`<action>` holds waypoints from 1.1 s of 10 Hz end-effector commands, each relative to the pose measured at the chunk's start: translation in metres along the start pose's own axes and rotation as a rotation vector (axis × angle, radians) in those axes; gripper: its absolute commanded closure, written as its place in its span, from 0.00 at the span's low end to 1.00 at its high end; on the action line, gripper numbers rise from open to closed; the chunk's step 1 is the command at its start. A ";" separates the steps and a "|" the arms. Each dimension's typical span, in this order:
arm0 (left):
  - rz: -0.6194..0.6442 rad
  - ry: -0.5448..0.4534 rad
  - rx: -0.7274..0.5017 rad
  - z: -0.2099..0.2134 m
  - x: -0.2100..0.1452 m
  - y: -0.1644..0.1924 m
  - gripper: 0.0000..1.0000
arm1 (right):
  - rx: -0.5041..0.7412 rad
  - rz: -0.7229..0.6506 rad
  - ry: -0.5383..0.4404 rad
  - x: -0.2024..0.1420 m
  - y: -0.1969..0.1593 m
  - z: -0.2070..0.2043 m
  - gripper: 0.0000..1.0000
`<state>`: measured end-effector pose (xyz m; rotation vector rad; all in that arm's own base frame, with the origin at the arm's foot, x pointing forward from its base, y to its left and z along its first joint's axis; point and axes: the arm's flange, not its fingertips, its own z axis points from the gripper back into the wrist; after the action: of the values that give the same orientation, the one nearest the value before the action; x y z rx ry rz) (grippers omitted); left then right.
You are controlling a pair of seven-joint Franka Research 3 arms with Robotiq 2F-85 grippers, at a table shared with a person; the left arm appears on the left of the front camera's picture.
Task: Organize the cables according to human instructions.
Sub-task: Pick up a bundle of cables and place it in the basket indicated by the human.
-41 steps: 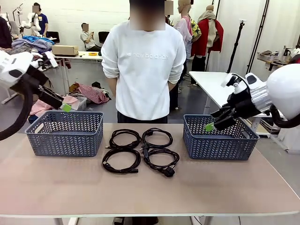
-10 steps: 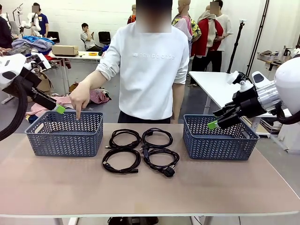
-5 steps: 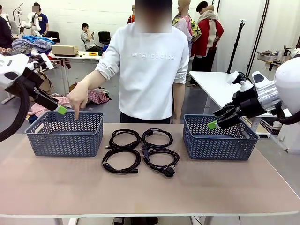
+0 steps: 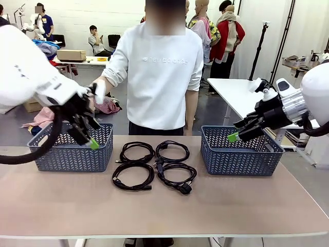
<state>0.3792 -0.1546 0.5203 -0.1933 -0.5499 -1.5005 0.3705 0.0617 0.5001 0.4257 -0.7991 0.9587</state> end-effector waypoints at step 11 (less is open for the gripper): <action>-0.165 0.209 -0.064 -0.134 0.039 0.006 0.00 | 0.014 0.018 -0.022 -0.001 -0.004 -0.002 0.00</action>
<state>0.4170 -0.2468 0.4250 -0.0358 -0.3562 -1.6512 0.3704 0.0617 0.5001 0.4246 -0.7987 0.9589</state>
